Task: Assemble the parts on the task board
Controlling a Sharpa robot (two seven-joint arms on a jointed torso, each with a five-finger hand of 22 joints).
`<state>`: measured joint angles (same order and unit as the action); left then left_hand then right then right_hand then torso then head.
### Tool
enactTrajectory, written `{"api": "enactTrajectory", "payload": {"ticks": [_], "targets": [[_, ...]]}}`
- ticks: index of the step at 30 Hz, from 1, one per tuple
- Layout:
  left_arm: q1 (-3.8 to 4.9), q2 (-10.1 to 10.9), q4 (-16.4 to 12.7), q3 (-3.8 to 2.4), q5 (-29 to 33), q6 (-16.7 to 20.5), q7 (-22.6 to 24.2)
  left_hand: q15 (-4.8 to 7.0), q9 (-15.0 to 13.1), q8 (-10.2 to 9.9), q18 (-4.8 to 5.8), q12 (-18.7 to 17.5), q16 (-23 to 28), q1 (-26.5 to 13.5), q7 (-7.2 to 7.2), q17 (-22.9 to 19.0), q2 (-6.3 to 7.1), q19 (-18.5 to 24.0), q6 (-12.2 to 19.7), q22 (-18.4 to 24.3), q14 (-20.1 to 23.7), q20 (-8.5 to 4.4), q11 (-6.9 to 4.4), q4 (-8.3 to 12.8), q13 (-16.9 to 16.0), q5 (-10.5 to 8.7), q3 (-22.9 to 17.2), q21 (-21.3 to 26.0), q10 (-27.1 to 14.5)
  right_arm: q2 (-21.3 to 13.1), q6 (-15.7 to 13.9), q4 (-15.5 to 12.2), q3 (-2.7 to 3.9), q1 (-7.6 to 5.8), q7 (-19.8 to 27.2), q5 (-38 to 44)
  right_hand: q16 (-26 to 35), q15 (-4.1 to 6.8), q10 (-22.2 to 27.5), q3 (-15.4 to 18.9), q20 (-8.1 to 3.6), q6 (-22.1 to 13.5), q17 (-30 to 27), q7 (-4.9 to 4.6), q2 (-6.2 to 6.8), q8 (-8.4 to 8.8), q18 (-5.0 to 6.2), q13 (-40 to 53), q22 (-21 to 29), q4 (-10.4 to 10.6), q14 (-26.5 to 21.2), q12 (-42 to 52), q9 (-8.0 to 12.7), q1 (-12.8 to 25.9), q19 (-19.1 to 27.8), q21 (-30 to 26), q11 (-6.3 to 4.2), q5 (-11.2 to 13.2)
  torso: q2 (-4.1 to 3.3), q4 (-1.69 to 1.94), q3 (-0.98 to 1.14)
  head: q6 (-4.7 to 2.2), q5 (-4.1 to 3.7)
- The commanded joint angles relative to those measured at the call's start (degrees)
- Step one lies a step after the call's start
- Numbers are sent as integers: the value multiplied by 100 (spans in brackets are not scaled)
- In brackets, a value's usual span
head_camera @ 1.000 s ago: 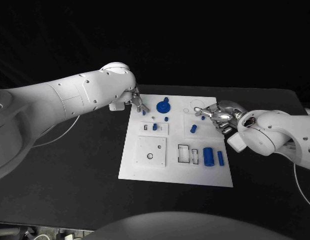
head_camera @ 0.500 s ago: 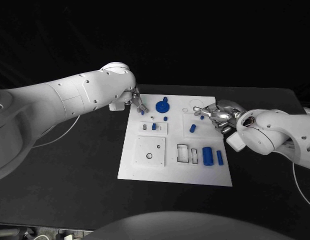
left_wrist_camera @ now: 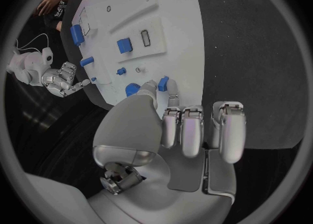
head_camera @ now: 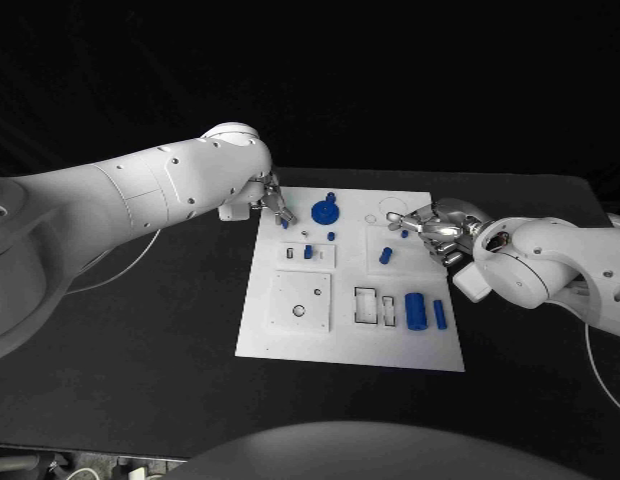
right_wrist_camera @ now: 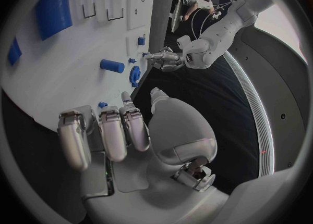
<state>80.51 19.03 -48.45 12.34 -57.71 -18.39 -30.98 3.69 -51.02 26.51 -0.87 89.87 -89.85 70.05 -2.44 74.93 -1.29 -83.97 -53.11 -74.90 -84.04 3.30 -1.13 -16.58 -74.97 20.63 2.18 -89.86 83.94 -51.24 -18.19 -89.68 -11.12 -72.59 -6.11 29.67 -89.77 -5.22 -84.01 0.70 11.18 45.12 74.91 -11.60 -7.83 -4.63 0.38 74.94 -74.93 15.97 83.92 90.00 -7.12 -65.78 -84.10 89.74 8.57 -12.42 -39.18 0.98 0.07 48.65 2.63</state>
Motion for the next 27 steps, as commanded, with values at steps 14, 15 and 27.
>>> {"api": "enactTrajectory", "payload": {"ticks": [14,15,27], "targets": [[0,-1,-44,-1,153,-69,124,29,11,-112,87,13,-15,837,98,1507,-27,-603,-88,-1510,-596,-11,-59,-9,-1503,863,-459,-14,606,0,-1,-10,0,4,9,98,-23,-38,-599,-6,54,-40,1509,-162,-48,-30,-38,1506,-1507,-44,608,0,10,-82,-590,26,56,-5,-1,-3,1,20,-5],[0,1,-44,-1,159,-64,125,30,9,-115,87,13,-15,868,95,1507,-26,-603,-94,-1510,-596,-13,-58,-12,-1503,865,-490,-14,606,-3,-1,-13,0,4,9,105,-23,-38,-599,-6,54,-40,1509,-162,-48,-30,-38,1506,-1507,-44,608,0,10,-82,-590,26,56,-5,0,-3,2,22,-5],[4,103,-143,-5,178,102,119,31,8,-116,87,13,-15,878,90,1507,-35,-603,-108,-1510,-596,-15,-54,-22,-1503,865,-517,-14,606,-13,-8,-6,-1,5,7,131,-23,-39,-599,-9,56,-39,1509,-163,-57,-32,-38,1506,-1507,-44,608,0,10,-87,-590,26,57,-8,5,1,3,21,-24]]}}
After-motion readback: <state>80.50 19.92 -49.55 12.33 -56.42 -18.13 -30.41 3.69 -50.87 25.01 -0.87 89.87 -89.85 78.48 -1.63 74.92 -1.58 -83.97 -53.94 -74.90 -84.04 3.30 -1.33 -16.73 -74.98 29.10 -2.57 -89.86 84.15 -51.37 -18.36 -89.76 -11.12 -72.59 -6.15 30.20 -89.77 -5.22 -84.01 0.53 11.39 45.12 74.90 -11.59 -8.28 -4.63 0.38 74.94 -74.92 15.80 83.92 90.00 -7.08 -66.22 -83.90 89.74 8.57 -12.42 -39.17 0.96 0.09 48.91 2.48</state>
